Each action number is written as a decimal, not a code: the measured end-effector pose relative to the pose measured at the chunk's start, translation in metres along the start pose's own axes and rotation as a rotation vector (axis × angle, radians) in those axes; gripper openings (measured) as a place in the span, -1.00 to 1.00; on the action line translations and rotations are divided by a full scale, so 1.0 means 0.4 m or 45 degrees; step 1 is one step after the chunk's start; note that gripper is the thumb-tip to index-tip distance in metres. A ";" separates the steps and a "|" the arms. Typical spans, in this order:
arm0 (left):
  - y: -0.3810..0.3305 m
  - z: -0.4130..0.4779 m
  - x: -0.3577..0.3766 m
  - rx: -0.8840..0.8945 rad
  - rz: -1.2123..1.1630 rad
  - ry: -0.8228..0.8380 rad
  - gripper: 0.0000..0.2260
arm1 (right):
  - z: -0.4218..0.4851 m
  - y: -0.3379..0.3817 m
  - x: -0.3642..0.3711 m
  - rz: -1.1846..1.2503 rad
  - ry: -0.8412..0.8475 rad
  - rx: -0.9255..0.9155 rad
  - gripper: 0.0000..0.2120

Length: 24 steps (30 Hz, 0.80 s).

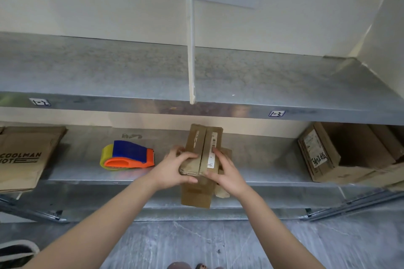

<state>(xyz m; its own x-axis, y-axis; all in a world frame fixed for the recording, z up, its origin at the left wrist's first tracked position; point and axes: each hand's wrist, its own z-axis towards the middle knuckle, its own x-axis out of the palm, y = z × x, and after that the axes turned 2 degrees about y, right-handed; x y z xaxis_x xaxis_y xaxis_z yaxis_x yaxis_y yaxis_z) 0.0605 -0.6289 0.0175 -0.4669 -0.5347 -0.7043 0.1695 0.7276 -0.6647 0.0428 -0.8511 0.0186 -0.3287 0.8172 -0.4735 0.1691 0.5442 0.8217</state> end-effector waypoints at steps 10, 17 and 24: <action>0.018 0.027 -0.002 0.000 0.166 0.057 -0.20 | 0.062 0.026 -0.028 -0.115 0.084 -0.014 -0.23; 0.099 -0.109 -0.135 -0.062 0.345 -0.162 -0.28 | 0.062 0.036 -0.058 -0.710 0.165 -0.196 -0.30; 0.271 -0.224 -0.235 -0.132 0.654 -0.239 -0.14 | 0.059 0.155 0.022 -0.858 -0.032 -0.400 -0.49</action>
<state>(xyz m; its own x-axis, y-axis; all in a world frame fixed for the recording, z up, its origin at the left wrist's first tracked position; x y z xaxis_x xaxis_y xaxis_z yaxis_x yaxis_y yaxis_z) 0.0450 -0.4614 0.0341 -0.1822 -0.1605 -0.9701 0.2435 0.9485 -0.2027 0.0722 -0.8055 0.0580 -0.2456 0.3315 -0.9109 -0.3366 0.8521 0.4008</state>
